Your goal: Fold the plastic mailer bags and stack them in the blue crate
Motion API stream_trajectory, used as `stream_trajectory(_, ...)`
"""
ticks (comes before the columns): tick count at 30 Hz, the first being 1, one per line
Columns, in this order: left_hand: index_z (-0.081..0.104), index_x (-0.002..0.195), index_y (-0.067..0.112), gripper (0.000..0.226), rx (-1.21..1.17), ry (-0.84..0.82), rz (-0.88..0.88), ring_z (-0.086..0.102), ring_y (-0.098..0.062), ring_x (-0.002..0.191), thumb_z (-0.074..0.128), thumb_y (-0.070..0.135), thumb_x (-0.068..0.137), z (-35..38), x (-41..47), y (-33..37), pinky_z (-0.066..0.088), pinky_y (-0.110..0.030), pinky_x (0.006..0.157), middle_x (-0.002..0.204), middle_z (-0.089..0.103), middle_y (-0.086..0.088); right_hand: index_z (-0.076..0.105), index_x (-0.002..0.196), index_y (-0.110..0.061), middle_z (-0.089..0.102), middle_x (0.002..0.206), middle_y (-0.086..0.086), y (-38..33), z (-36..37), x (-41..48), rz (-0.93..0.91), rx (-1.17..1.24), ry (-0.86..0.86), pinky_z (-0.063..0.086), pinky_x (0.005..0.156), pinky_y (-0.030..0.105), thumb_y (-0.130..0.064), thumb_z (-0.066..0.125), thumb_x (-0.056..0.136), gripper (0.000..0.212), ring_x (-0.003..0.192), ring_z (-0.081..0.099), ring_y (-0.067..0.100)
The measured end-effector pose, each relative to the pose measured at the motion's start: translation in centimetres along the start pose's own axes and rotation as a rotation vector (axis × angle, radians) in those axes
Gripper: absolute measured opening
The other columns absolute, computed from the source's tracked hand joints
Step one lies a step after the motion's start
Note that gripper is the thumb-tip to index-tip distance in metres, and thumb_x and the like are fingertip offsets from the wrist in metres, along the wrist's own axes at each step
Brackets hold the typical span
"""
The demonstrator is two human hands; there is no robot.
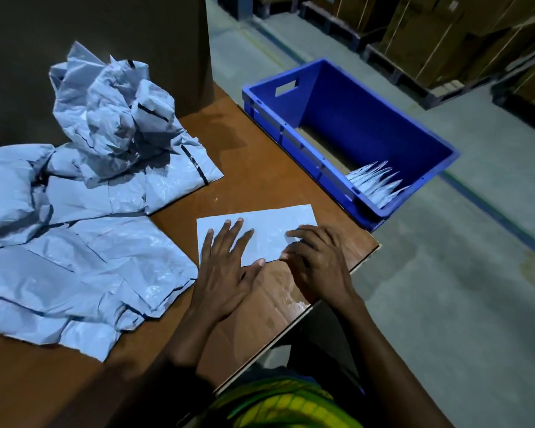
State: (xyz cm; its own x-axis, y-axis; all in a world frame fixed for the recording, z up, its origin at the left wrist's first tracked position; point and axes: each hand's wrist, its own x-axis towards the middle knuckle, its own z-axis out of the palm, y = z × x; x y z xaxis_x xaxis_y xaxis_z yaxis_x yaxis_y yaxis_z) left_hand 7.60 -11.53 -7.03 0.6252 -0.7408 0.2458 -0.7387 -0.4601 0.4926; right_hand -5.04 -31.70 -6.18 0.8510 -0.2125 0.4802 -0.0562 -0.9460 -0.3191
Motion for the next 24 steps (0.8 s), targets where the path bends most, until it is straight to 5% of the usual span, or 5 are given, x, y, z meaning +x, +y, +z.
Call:
stream_trajectory(5,0.070,0.128,0.019,0.040,0.081,0.099,0.046,0.048,-0.029,0.142,0.070,0.037,0.092,-0.4,-0.2,-0.2,0.034,-0.053,0.117,0.145,0.060,-0.005,0.075,0.105,-0.015,0.072,0.119,-0.001,-0.1,-0.6,1.1,0.038,0.010,0.022,0.040,0.103,0.042,-0.025,0.070,0.098,0.013,0.120,0.064,0.023)
stream_trajectory(8,0.077,0.110,0.017,0.025,0.149,0.243,0.059,0.064,-0.026,0.113,0.065,0.013,0.088,-1.7,1.2,0.8,0.042,-0.045,0.098,0.111,0.074,-0.002,0.071,0.116,-0.018,0.070,0.121,-0.005,0.1,-2.4,2.9,-0.008,0.064,-0.024,0.041,0.102,0.040,-0.047,0.063,0.102,0.033,0.117,0.062,0.017)
stream_trajectory(10,0.077,0.105,0.017,0.022,0.180,0.273,0.051,0.060,-0.022,0.102,0.063,0.013,0.089,-3.0,2.6,1.9,0.039,-0.042,0.090,0.101,0.075,0.000,0.068,0.120,-0.021,0.068,0.120,-0.008,0.9,-3.6,4.7,-0.067,0.048,-0.104,0.039,0.104,0.038,-0.058,0.062,0.099,0.043,0.114,0.060,0.014)
stream_trajectory(17,0.080,0.091,0.018,0.016,0.173,0.294,-0.042,0.066,-0.033,0.076,0.066,0.022,0.085,-7.0,9.1,3.2,0.048,-0.041,0.072,0.079,0.073,-0.005,0.076,0.101,-0.019,0.070,0.098,-0.004,6.1,-6.5,14.1,-0.321,0.016,-0.002,0.040,0.094,0.038,-0.019,0.069,0.096,0.008,0.092,0.062,0.023)
stream_trajectory(24,0.079,0.089,0.014,0.012,0.226,0.477,0.042,0.063,-0.031,0.077,0.071,0.016,0.081,-7.9,19.8,9.1,0.047,-0.039,0.069,0.080,0.073,-0.006,0.082,0.099,-0.012,0.073,0.091,0.005,15.1,-13.5,22.7,-0.212,0.255,0.173,0.049,0.071,0.046,-0.022,0.076,0.095,0.012,0.083,0.065,0.029)
